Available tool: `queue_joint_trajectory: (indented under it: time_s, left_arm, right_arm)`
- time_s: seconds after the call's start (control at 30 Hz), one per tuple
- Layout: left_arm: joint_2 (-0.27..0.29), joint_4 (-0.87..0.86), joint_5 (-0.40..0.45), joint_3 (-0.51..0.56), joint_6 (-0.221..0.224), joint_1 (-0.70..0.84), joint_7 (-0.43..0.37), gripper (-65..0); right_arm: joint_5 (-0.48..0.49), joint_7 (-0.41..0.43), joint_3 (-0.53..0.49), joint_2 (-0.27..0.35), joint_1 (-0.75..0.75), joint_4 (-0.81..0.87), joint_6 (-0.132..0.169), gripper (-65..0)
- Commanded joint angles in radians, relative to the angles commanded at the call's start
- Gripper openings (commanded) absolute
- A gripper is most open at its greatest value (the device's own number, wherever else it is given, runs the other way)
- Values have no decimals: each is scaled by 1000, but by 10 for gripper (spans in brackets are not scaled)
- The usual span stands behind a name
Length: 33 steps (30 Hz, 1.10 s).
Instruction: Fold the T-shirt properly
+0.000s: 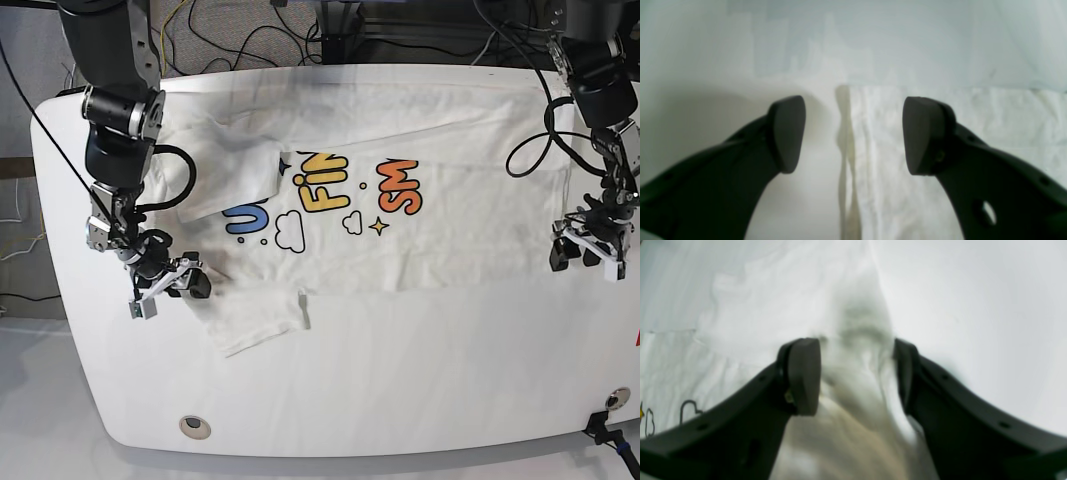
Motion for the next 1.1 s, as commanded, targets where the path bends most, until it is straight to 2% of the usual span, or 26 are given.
queue_joint_trajectory:
  time_s: [0.13, 0.47, 0.53, 0.63, 0.73, 0.8, 0.87, 1.1]
  left_arm:
    - [0, -2, 0, 0, 0, 9, 0, -218]
    - [2, 2, 0, 0, 0, 18, 0, -219]
    - [2, 2, 0, 0, 0, 18, 0, -220]
    - [2, 2, 0, 0, 0, 20, 0, -222]
    - [2, 2, 0, 0, 0, 20, 0, -222]
    - [2, 2, 0, 0, 0, 20, 0, -222]
    - [2, 2, 0, 0, 0, 20, 0, -222]
    - [2, 2, 0, 0, 0, 20, 0, -222]
  right_arm:
    - [0, -74, -2, -14, 3, 75, 0, -324]
    - [0, -78, -3, -14, 49, 91, 0, -334]
    - [0, -94, -31, -14, 52, 91, 0, -382]
    - [0, -95, -112, -12, 54, 91, 0, -494]
    - [0, -95, -133, -18, 51, 91, -3, -591]
    - [0, -94, -133, -18, 48, 91, -3, -630]
    - [0, -94, -133, -18, 46, 91, -3, -650]
    - [0, -94, -133, -14, 46, 91, -3, -650]
